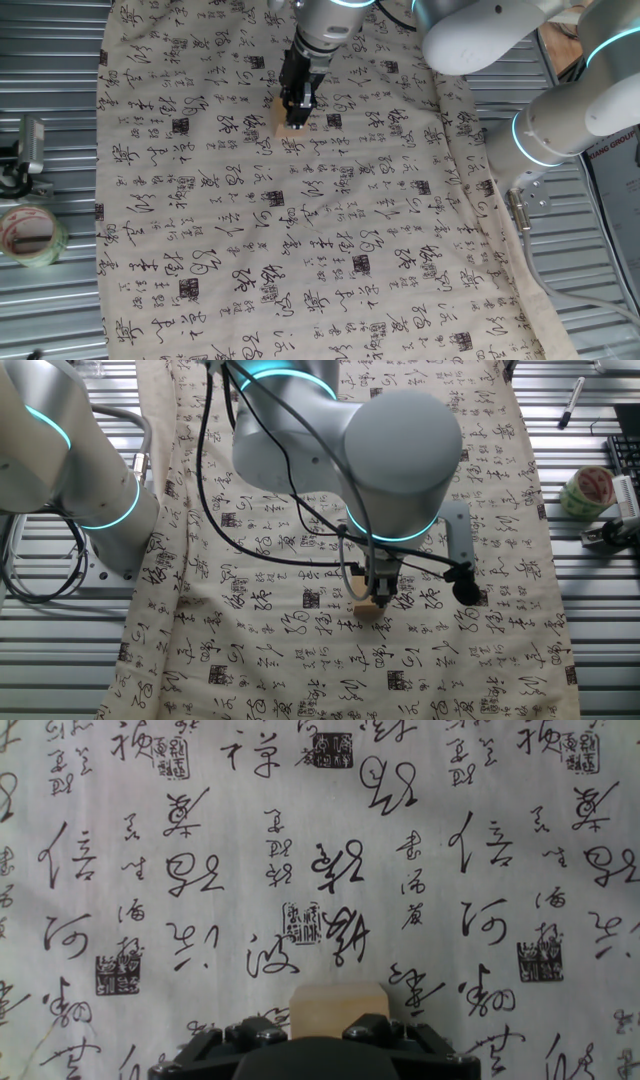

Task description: Hold a small block with the gripper and sweep it from left to right on the table

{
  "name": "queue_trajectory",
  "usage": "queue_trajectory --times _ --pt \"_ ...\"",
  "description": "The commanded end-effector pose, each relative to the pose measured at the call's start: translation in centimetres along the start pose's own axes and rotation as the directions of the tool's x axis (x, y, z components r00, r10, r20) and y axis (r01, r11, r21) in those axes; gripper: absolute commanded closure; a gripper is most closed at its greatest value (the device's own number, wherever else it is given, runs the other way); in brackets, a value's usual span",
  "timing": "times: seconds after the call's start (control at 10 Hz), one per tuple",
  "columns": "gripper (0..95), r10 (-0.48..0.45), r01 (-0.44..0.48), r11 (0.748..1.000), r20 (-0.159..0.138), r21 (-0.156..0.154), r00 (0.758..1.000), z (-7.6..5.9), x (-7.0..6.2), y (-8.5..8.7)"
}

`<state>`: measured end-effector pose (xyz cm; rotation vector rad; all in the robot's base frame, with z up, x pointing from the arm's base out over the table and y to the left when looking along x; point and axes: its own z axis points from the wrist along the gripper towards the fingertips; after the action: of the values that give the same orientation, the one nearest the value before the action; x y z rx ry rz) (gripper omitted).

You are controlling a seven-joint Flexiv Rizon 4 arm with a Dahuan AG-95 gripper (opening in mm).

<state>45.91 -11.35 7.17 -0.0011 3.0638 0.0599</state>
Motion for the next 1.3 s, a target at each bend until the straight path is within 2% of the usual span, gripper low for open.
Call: queue_trajectory --times 0.1,1.1,1.3 --pt "38.0 0.0 0.0 1.0 0.0 -0.001 1.0 -0.09 0.07 0.03" --pt "38.0 0.002 -0.002 1.0 -0.003 0.004 1.0 -0.19 0.07 0.05" --pt "38.0 0.009 -0.009 1.0 0.004 0.009 1.0 -0.19 0.07 0.05"
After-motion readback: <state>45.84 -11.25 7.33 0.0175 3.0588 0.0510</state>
